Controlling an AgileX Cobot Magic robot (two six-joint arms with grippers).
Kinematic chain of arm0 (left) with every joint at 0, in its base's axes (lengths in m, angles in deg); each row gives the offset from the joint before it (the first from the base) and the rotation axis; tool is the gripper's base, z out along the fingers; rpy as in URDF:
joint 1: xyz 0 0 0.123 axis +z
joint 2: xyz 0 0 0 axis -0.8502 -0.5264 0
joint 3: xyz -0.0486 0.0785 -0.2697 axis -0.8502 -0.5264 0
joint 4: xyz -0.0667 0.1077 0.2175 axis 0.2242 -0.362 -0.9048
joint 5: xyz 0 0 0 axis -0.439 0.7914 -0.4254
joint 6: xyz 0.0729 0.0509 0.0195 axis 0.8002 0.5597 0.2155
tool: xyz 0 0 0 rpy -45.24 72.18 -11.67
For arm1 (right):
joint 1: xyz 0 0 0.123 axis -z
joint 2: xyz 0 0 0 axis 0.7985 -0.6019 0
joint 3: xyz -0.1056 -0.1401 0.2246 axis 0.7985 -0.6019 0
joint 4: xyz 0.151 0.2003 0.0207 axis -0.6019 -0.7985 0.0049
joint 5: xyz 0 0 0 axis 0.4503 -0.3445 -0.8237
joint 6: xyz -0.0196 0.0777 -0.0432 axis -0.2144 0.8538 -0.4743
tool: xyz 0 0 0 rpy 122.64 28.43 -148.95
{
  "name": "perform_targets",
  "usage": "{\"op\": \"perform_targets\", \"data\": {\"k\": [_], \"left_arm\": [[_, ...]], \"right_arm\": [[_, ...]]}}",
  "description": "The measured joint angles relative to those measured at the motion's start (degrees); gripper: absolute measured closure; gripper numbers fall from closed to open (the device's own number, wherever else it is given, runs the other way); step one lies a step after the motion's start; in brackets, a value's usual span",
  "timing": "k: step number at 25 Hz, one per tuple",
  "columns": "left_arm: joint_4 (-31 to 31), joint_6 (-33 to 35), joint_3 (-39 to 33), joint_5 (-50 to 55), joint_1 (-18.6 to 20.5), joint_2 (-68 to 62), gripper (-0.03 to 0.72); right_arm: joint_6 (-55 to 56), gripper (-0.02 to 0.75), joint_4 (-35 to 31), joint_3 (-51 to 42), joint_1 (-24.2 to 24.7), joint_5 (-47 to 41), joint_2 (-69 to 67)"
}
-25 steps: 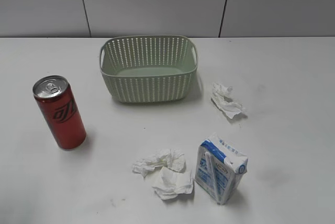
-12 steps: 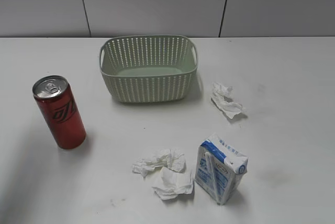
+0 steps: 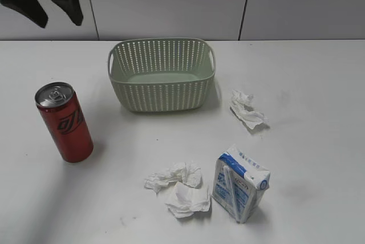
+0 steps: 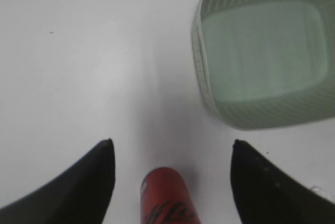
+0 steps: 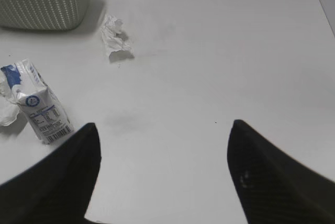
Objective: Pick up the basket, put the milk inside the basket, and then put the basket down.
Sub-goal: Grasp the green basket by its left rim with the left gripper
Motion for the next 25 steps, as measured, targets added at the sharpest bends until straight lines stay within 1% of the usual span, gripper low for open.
{"op": "perform_targets", "data": {"k": [4, 8, 12, 18, 25], "left_arm": [[0.1, -2.0, 5.3, 0.1, -1.7, -7.1, 0.160], [0.1, -5.2, 10.6, 0.1, -2.6, -13.3, 0.160], [-0.4, -7.4, 14.1, 0.0, -3.7, -17.9, 0.160], [-0.8, -9.3, 15.1, -0.2, -4.0, -22.7, 0.162], [-0.2, -9.7, 15.1, -2.5, -4.0, -26.9, 0.167]], "right_arm": [[0.0, 0.167, 0.0, 0.0, 0.0, 0.0, 0.0], [0.1, 0.167, 0.1, 0.0, 0.0, 0.0, 0.0], [0.3, 0.167, 0.1, 0.0, 0.0, 0.0, 0.0], [0.3, 0.167, 0.1, 0.0, 0.0, 0.0, 0.0], [0.3, 0.167, 0.1, 0.0, 0.0, 0.0, 0.0]]}}
